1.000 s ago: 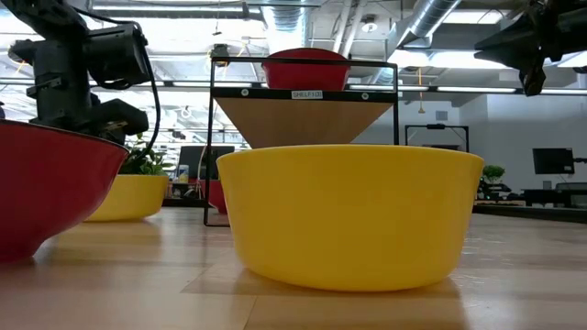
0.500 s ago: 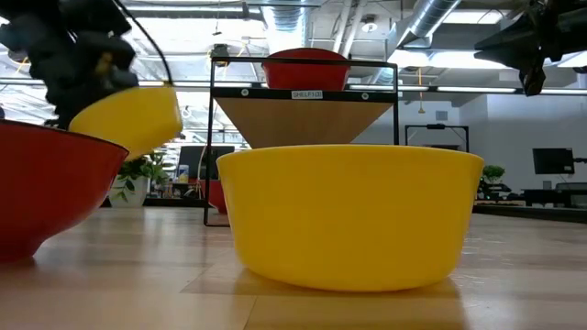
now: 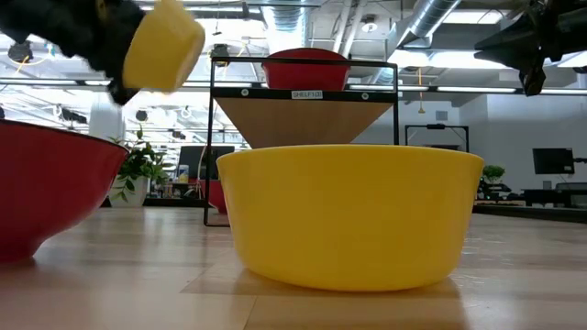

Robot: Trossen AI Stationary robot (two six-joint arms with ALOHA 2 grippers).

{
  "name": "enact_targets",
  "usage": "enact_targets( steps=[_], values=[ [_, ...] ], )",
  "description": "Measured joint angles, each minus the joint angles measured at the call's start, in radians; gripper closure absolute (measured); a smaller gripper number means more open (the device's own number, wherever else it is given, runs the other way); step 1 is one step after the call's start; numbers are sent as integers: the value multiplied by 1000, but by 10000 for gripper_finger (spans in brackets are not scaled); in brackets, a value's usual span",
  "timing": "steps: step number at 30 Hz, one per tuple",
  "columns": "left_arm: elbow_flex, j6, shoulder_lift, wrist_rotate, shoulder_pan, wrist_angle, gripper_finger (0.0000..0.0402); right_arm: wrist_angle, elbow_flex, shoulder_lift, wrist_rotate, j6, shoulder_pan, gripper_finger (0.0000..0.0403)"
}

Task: Pick & Place Mini bowls
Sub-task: Stack the top yellow bowl on top of the yellow bowl on the shelf

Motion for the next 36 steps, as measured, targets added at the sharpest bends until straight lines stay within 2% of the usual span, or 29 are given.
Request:
enact_targets(
  steps=[7, 13, 19, 22, 24, 26, 31, 36],
  values=[
    [0, 96, 0, 126, 0, 452, 397, -1, 0, 0, 0, -2, 0, 345],
    [0, 142, 0, 210, 0, 686, 397, -28, 0, 0, 0, -3, 0, 345],
    [0, 137, 5, 217, 0, 724, 396, -49, 0, 0, 0, -3, 0, 345],
    [0, 60, 37, 127, 0, 725, 397, -49, 0, 0, 0, -3, 0, 345],
    [0, -38, 79, 20, 0, 724, 397, -49, 0, 0, 0, -2, 0, 345],
    [0, -126, 135, -36, 1, 721, 397, -49, 0, 0, 0, -2, 0, 345],
    [33, -313, 302, -56, 6, 712, 397, -48, 0, 0, 1, 0, 0, 345],
    [161, -340, 443, -47, 45, 712, 398, -44, 0, 0, 2, 0, 0, 345]
  ],
)
